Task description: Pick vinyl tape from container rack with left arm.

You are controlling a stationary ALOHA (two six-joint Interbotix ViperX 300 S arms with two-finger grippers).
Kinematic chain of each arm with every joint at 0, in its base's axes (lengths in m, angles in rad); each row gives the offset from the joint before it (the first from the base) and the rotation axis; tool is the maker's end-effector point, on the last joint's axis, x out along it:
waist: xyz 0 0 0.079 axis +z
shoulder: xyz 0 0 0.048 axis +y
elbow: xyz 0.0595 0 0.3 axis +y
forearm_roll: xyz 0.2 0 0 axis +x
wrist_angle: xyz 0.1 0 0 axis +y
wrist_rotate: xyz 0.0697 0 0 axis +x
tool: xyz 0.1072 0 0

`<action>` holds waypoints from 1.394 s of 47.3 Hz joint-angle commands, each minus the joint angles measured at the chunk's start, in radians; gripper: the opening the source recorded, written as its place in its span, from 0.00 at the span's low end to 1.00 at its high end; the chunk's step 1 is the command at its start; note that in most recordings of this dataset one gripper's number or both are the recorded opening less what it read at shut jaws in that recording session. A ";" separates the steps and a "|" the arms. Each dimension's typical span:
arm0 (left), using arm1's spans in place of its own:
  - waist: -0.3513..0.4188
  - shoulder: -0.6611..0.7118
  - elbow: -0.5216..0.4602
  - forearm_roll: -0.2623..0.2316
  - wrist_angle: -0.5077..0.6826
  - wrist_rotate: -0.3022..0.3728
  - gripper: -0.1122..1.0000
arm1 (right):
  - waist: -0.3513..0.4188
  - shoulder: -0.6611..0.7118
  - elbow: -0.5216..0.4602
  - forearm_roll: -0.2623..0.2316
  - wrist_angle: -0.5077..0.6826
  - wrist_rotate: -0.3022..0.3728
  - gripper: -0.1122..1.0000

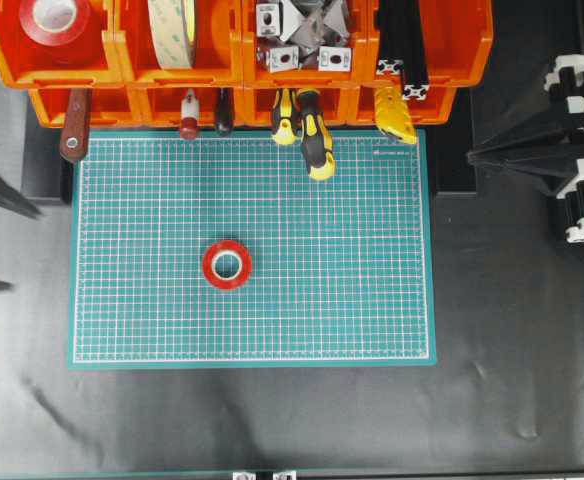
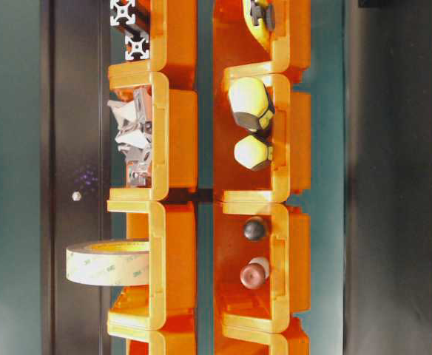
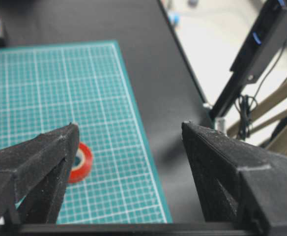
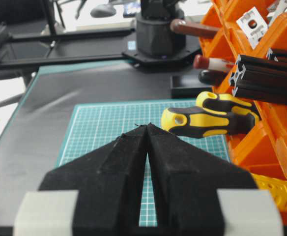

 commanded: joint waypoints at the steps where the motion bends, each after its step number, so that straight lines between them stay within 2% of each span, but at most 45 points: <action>1: 0.018 -0.104 0.038 0.000 -0.009 0.002 0.81 | -0.002 0.003 -0.023 0.003 -0.006 0.000 0.11; 12: 0.054 -0.345 0.140 0.000 -0.009 0.035 0.81 | -0.002 -0.015 -0.026 0.003 -0.008 0.005 0.11; 18: 0.075 -0.402 0.170 0.000 -0.038 0.061 0.81 | -0.002 -0.021 -0.028 0.003 -0.008 0.005 0.11; 25: 0.081 -0.382 0.198 0.000 -0.129 0.100 0.81 | -0.003 -0.026 -0.029 0.003 -0.008 0.003 0.11; 32: 0.081 -0.333 0.229 0.000 -0.190 0.107 0.81 | -0.008 -0.031 -0.029 0.003 -0.020 0.002 0.11; 51: 0.083 -0.321 0.236 0.000 -0.224 0.098 0.81 | -0.006 -0.049 -0.026 0.003 -0.049 0.000 0.11; 66: 0.083 -0.307 0.249 0.000 -0.308 0.087 0.81 | 0.002 -0.049 -0.012 -0.008 -0.117 -0.011 0.11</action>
